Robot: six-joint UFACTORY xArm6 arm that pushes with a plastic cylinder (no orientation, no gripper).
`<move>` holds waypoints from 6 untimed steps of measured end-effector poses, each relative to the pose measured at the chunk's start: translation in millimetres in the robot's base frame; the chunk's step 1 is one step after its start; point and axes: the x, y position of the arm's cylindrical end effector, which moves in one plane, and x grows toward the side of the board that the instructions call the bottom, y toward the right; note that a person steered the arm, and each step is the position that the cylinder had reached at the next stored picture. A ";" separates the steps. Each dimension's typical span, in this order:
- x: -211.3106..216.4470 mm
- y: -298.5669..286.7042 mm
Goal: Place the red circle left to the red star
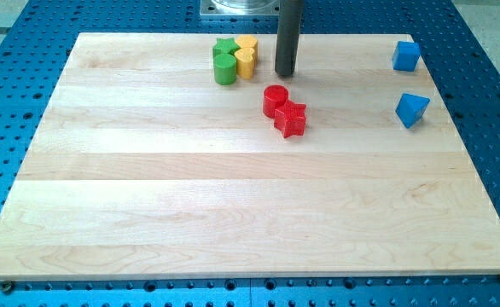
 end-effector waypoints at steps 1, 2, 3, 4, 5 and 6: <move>36.8 -2.2; 59.7 5.5; 56.8 -3.9; 58.2 -30.0; 61.3 -35.6; 61.7 -63.7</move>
